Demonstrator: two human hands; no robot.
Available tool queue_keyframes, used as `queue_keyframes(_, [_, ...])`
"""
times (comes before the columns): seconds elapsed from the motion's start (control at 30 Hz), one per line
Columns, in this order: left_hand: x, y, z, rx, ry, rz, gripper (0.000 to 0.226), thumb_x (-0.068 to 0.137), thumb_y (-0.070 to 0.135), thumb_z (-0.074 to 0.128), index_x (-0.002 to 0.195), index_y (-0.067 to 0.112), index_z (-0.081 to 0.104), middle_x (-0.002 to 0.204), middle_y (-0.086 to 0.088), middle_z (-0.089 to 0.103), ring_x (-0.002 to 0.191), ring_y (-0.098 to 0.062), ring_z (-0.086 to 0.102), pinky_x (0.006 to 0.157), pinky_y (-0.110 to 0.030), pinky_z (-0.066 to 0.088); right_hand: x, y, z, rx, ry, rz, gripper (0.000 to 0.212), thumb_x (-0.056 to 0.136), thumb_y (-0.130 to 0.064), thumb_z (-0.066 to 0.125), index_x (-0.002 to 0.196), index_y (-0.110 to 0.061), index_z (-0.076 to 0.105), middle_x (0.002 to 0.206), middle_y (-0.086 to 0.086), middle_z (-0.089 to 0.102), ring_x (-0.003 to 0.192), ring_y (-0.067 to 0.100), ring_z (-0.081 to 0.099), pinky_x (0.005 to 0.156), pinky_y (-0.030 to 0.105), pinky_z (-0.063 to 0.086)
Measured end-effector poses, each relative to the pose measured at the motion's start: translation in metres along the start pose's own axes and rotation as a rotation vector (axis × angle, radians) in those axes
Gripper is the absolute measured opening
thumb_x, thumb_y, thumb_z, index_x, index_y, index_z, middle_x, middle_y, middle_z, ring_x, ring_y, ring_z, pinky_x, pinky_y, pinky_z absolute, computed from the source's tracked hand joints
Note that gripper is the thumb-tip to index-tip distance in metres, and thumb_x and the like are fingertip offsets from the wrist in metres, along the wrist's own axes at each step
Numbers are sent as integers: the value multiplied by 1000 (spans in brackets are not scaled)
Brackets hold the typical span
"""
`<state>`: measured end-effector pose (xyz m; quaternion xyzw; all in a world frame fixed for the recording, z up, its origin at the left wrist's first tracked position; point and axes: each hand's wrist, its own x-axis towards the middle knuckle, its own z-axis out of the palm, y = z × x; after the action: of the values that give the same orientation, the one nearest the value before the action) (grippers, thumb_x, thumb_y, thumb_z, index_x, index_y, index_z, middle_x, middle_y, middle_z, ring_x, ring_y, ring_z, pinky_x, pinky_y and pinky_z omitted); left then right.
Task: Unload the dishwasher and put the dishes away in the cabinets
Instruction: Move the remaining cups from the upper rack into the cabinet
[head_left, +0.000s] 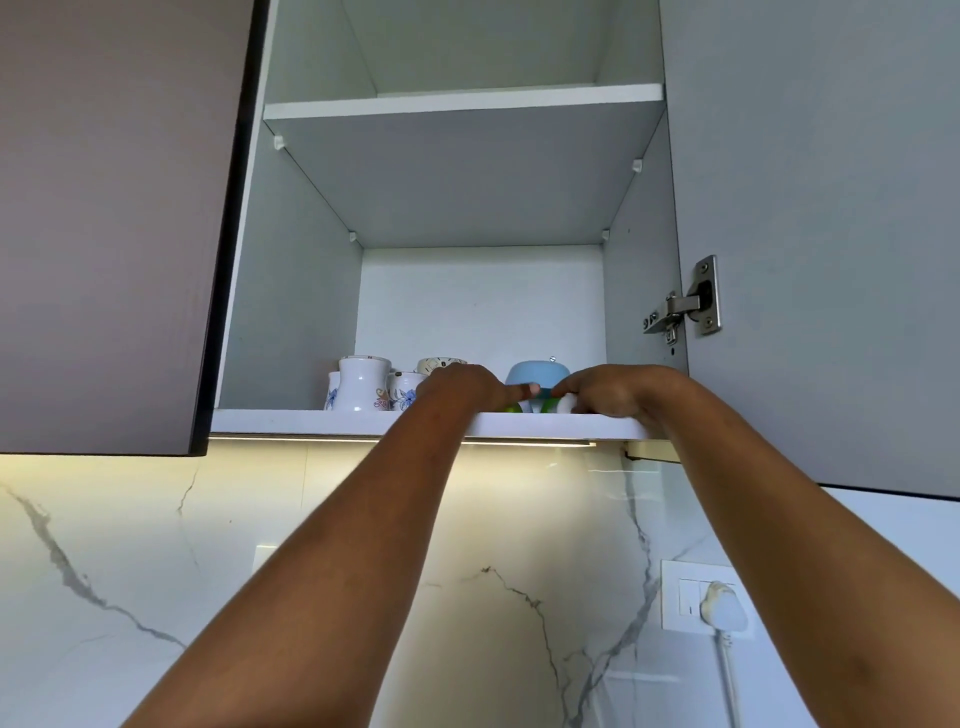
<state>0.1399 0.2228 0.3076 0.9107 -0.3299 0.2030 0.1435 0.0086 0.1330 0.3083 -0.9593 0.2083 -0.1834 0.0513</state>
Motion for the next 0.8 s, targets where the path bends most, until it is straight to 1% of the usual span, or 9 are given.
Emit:
queue_keyframes(0.07, [-4,-1,-2,-45,55,20,78,91,67,20,134,8,48,142,-16,46,129,-32,44,105,-40,33,-1,0,0,7,16,6,40,96,-9,43,136,-6,48,136,14,50,117,24,49,98,28,38])
queue_keyframes(0.1, [-5,-3,-3,-64,92,27,65,97,55,22,134,8,48,141,-16,47,128,-32,45,105,-39,33,-1,0,0,2,28,13,41,97,-7,41,138,-7,46,138,13,48,123,25,46,102,29,36])
queue_keyframes(0.17, [-6,-6,-4,-102,145,47,42,100,31,32,132,9,48,139,-14,49,125,-30,46,102,-35,36,-2,1,2,27,51,25,42,97,-4,38,139,-5,44,140,14,46,128,26,43,106,29,33])
queue_keyframes(0.2, [-7,-7,-5,-126,151,67,39,98,23,35,132,9,48,138,-14,49,125,-30,46,101,-34,36,-2,1,2,41,64,27,42,97,-1,36,138,-3,45,140,15,46,128,27,43,106,30,33])
queue_keyframes(0.27, [-11,-7,-7,-153,130,123,38,97,14,36,133,9,48,139,-12,48,126,-29,45,101,-33,36,-1,1,2,60,123,26,41,96,1,36,136,-1,46,139,18,47,129,30,44,105,31,34])
queue_keyframes(0.4, [-15,-5,-9,-134,61,181,36,96,16,39,127,9,54,135,-9,52,122,-27,48,98,-31,38,2,4,3,120,216,49,37,94,-4,41,129,-1,54,132,19,53,124,32,49,102,36,39])
queue_keyframes(0.5, [-17,-6,-10,-157,37,182,35,95,19,41,126,10,55,133,-9,53,121,-26,49,97,-31,38,3,5,6,93,234,63,35,94,-6,43,125,2,54,129,18,55,120,31,51,101,37,41])
queue_keyframes(0.67, [-21,-5,-12,-144,8,215,38,94,22,48,130,11,52,135,-7,51,123,-25,47,101,-31,37,7,4,4,124,239,93,38,92,-6,43,128,-3,56,131,17,55,124,32,50,104,38,41])
queue_keyframes(0.8, [-21,-5,-11,-155,16,218,38,93,22,49,130,12,53,135,-7,52,123,-25,48,103,-32,38,6,3,8,102,235,96,36,95,-13,47,128,-3,55,131,15,55,121,29,51,103,35,41])
